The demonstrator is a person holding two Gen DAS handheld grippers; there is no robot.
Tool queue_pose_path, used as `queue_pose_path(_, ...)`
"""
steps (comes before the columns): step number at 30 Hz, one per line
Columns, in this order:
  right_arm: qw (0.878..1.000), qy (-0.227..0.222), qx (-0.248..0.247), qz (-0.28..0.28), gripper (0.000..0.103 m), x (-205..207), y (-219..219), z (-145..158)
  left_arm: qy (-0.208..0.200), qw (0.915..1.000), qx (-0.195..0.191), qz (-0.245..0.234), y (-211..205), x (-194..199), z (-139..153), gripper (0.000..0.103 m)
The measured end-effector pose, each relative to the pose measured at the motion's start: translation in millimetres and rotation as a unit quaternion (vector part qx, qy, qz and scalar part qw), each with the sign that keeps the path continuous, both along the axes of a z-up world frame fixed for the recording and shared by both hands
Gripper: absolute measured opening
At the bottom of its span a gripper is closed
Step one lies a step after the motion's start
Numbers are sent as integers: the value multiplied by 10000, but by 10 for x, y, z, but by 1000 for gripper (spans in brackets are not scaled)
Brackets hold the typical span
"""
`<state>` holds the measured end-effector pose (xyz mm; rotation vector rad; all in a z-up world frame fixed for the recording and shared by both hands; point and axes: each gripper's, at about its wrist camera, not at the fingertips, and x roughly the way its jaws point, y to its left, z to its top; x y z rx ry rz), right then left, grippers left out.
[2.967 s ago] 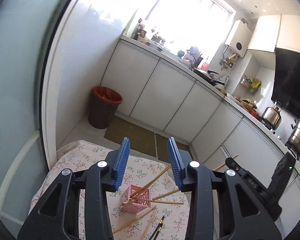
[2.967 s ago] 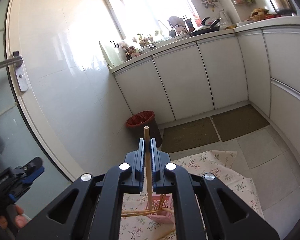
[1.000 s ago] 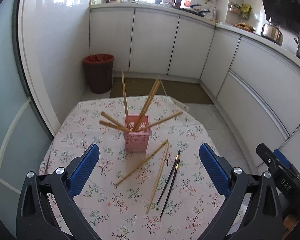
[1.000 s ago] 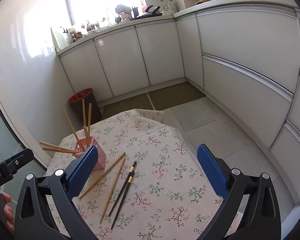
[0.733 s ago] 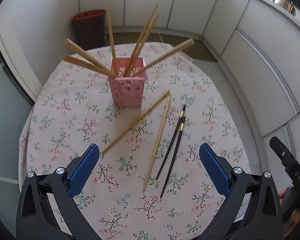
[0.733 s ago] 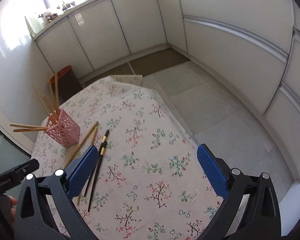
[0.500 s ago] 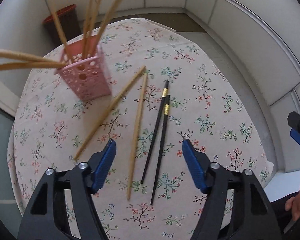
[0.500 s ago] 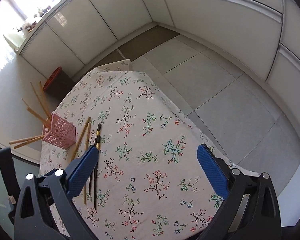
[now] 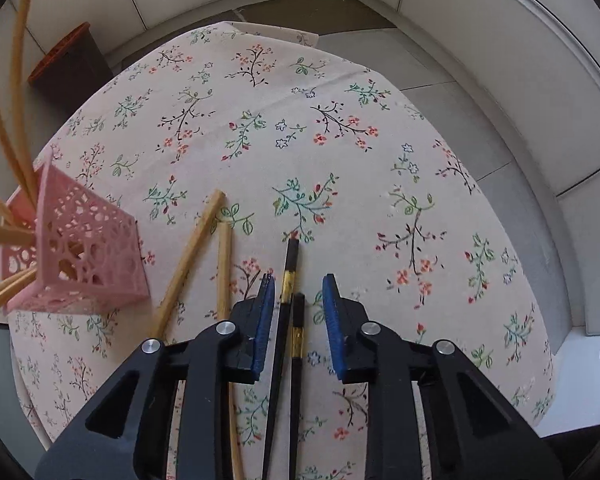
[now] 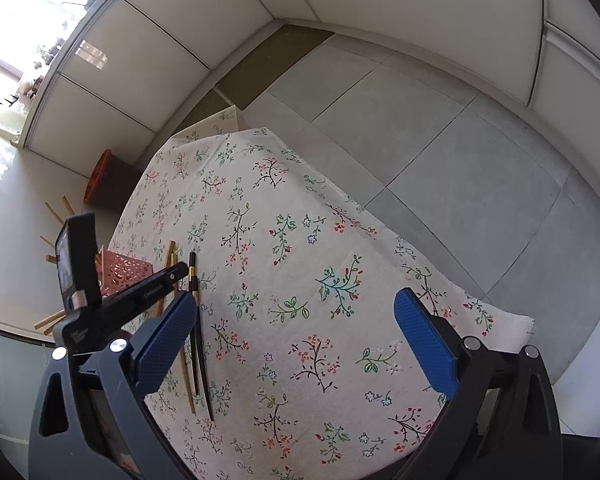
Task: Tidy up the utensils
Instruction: 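Grasp a black chopstick with the left gripper while the right gripper grasps another black chopstick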
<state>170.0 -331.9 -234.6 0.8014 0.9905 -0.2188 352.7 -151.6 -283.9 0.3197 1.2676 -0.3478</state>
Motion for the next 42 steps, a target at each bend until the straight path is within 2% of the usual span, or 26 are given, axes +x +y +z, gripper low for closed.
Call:
queue_pose_path(5,9999,54,-24,132,96,74,3,-14,326,9990,245,167,-126,286,-262,20)
queue_pose_path(9,9997,72,-102,197,96,97,1,-11,386,9986,278,228,-157,356,-284,8)
queue_pose_path(11,9995,125,-119,246,96,119,12,-36,343,9985,351,228,-162,334,-283,7)
queue_pose_path(13,9993,184,-147,284,96,139,37,-62,231,9991,268,229,-128,281,-259,6)
queue_pose_path(15,9988,238,-291,322,96,169,77,-76,115,9996,117,226,-45,156,-174,6)
queue_pose_path(19,9963,374,-505,587,96,333,259,-115,-187,9994,-232,182,234,-201,194,6)
queue_pose_path(22,9933,479,-623,843,96,584,494,-128,-411,9980,-442,202,495,-505,495,6)
queue_pose_path(26,9882,678,-587,1239,95,1139,915,-218,-683,9953,-634,257,842,-946,833,6)
queue_pose_path(31,9762,1347,-541,1614,66,1598,1419,-610,-1062,9901,-829,397,1288,-1288,1203,6)
queue_pose_path(33,9719,1578,-728,1590,64,1659,1547,-722,-1154,9882,-901,455,1428,-1377,1303,6)
queue_pose_path(34,9704,1635,-848,1562,66,1682,1610,-760,-1188,9874,-933,480,1478,-1407,1344,6)
queue_pose_path(36,9682,1497,-1216,1593,64,1721,1785,-740,-1239,9857,-1020,518,1559,-1460,1406,6)
queue_pose_path(38,9619,1491,-1603,1637,50,1741,1929,-746,-1273,9843,-1078,574,1596,-1463,1408,6)
queue_pose_path(39,9586,1451,-1796,1666,37,1735,1988,-740,-1305,9832,-1113,618,1616,-1471,1424,6)
queue_pose_path(40,9571,1365,-1816,1801,14,1721,2041,-731,-1327,9824,-1138,649,1636,-1472,1442,6)
queue_pose_path(41,9562,1373,-1729,1920,8,1706,2062,-734,-1363,9814,-1167,682,1665,-1497,1475,6)
queue_pose_path(42,9565,1398,-1647,1962,7,1678,2055,-730,-1393,9804,-1198,706,1695,-1512,1498,6)
